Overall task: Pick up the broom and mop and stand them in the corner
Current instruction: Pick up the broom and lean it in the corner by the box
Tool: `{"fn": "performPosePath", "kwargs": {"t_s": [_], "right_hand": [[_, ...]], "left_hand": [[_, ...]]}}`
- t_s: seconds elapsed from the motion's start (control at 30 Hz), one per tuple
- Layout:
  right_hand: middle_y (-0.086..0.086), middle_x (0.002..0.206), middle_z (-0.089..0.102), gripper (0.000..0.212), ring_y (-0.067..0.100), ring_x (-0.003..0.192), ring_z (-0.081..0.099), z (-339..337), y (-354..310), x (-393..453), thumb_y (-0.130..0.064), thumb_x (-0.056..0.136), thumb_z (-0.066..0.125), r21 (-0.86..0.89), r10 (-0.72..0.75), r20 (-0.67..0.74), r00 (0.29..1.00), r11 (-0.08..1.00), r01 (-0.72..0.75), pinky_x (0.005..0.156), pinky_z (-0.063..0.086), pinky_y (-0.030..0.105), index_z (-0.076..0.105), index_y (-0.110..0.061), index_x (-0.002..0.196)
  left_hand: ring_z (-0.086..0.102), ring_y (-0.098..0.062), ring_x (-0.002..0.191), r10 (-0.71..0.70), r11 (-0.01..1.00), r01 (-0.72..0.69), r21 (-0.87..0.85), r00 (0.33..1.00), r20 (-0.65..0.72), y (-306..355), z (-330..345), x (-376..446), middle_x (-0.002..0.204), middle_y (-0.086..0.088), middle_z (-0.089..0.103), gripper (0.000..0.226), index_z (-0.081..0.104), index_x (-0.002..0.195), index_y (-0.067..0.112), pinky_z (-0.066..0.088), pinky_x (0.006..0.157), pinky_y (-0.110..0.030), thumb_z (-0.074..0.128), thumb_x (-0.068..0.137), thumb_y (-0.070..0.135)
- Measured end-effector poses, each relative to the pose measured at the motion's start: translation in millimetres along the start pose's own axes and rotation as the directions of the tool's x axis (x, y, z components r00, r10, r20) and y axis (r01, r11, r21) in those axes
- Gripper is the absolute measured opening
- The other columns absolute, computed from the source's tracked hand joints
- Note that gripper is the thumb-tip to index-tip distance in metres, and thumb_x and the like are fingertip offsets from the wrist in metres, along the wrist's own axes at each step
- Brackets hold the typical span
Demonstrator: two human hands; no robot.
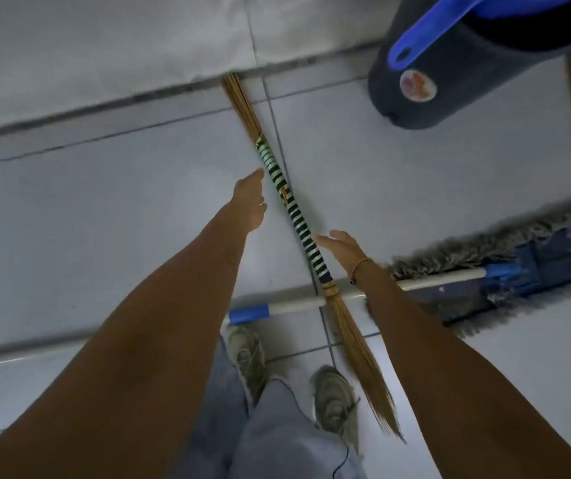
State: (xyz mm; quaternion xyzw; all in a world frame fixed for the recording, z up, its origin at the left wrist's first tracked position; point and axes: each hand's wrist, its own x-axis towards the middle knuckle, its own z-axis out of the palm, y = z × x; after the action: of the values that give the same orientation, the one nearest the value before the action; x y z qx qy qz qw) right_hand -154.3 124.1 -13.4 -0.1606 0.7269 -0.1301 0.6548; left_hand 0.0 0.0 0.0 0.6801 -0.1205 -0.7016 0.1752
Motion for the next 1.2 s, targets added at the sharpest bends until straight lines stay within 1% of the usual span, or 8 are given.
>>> {"fn": "performPosePath", "kwargs": {"t_s": [0.13,0.2,0.27,0.5,0.63,0.77,0.97,1.2], "right_hand": [[0.009,0.1,0.062,0.037,0.024,0.091,0.06,19,26,63,-0.023,0.082,0.069,-0.163,0.011,0.149,0.989,0.986,0.013,0.079,0.051,0.031,0.057,-0.006,0.112],[0.007,0.079,0.061,0.021,0.017,0.066,0.058,25,35,82,-0.003,0.079,0.068,-0.147,-0.011,0.18,0.984,0.988,0.038,0.058,0.053,0.023,0.057,-0.007,0.097],[0.008,0.072,0.059,0.022,0.016,0.059,0.056,28,35,89,0.006,0.076,0.066,-0.139,-0.036,0.194,0.98,0.988,0.063,0.054,0.052,0.024,0.054,-0.009,0.086],[0.004,0.068,0.054,0.025,0.016,0.063,0.051,26,14,30,0.004,0.083,0.06,-0.176,-0.123,0.18,0.976,0.972,0.155,0.07,0.047,0.029,0.051,-0.016,0.07],[0.001,0.075,0.054,0.023,0.02,0.081,0.051,16,-4,-29,-0.005,0.085,0.059,-0.238,-0.144,0.131,0.981,0.956,0.172,0.084,0.043,0.033,0.052,-0.022,0.072],[0.004,0.083,0.052,0.009,0.018,0.08,0.049,1,-31,-132,-0.008,0.086,0.055,-0.304,-0.174,0.131,0.976,0.93,0.207,0.083,0.041,0.033,0.049,-0.013,0.091],[0.009,0.101,0.039,0.042,0.021,0.093,0.042,-29,-90,-296,-0.01,0.092,0.046,-0.385,-0.191,0.167,0.967,0.89,0.243,0.083,0.037,0.033,0.024,-0.001,0.127],[0.006,0.094,0.049,0.021,0.023,0.094,0.048,-48,-146,-432,-0.012,0.091,0.05,-0.258,-0.368,0.04,0.929,0.894,0.366,0.082,0.038,0.034,0.038,-0.014,0.108]], "left_hand": [[0.055,-0.023,0.113,-0.022,0.999,0.023,0.042,0.999,-0.023,-26,-6,78,0.128,-0.007,0.053,0.054,0.037,0.141,0.01,0.046,0.099,-0.032,0.052,0.092,0.028],[0.061,-0.018,0.081,0.008,1.0,-0.008,0.0,1.0,0.028,-32,-5,100,0.098,-0.007,0.062,0.045,0.048,0.133,0.004,0.053,0.073,-0.028,0.053,0.091,0.022],[0.062,-0.018,0.074,0.062,0.997,-0.059,-0.048,0.996,0.06,-26,-1,98,0.089,-0.008,0.063,0.039,0.053,0.124,-0.001,0.056,0.068,-0.029,0.054,0.093,0.022],[0.057,-0.023,0.09,0.218,0.975,-0.223,0.019,0.967,0.131,20,15,9,0.09,-0.006,0.058,0.023,0.056,0.109,0.004,0.05,0.092,-0.038,0.056,0.093,0.02],[0.054,-0.023,0.098,0.319,0.938,-0.333,0.095,0.938,0.134,37,25,-69,0.107,-0.009,0.057,0.02,0.059,0.107,0.003,0.048,0.083,-0.035,0.052,0.095,0.018],[0.057,-0.023,0.1,0.379,0.902,-0.4,0.16,0.914,0.146,63,30,-183,0.109,-0.008,0.06,0.018,0.06,0.105,0.005,0.052,0.086,-0.036,0.051,0.095,0.017],[0.057,-0.023,0.101,0.463,0.846,-0.505,0.172,0.855,0.233,122,48,-355,0.106,-0.007,0.06,0.014,0.059,0.103,0.006,0.051,0.09,-0.038,0.05,0.095,0.013],[0.059,-0.023,0.099,0.537,0.715,-0.647,0.265,0.751,0.385,188,85,-523,0.109,-0.015,0.062,0.015,0.057,0.107,0.003,0.052,0.092,-0.038,0.053,0.093,0.008]]}}
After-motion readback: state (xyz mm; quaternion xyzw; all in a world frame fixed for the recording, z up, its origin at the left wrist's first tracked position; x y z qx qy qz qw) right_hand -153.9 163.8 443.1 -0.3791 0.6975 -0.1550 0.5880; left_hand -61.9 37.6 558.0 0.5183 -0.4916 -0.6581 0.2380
